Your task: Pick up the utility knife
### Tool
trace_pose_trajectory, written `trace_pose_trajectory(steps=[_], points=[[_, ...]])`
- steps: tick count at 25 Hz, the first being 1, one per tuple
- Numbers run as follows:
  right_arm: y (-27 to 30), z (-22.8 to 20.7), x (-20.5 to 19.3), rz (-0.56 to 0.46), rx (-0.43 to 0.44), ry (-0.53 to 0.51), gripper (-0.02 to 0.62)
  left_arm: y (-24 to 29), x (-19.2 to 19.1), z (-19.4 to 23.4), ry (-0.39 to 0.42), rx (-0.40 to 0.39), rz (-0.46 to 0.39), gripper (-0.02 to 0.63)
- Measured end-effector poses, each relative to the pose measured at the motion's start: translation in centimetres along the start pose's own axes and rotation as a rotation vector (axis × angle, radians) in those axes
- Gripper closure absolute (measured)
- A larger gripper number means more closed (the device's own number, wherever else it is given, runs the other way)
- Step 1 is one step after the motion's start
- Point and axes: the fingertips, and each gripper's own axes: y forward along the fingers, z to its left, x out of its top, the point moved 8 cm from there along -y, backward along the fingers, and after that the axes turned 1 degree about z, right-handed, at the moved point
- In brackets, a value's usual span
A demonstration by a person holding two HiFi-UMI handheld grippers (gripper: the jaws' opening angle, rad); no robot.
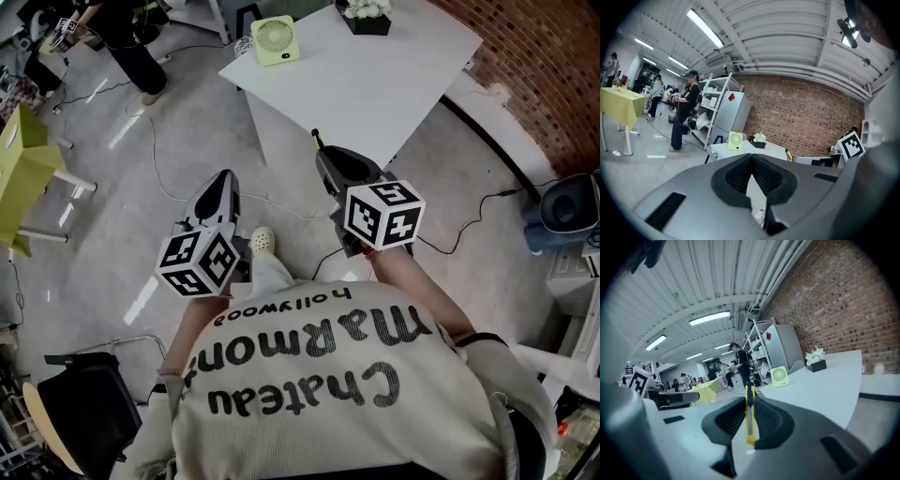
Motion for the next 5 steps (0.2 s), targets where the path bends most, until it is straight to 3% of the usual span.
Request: trace_pose_trajectory(steps=[5], points=[[0.22, -0.27, -0.10, 0.010, 0.004, 0.007, 0.537, 0.09, -0.11, 0.00, -0.002, 0.007, 0.008, 0.606]])
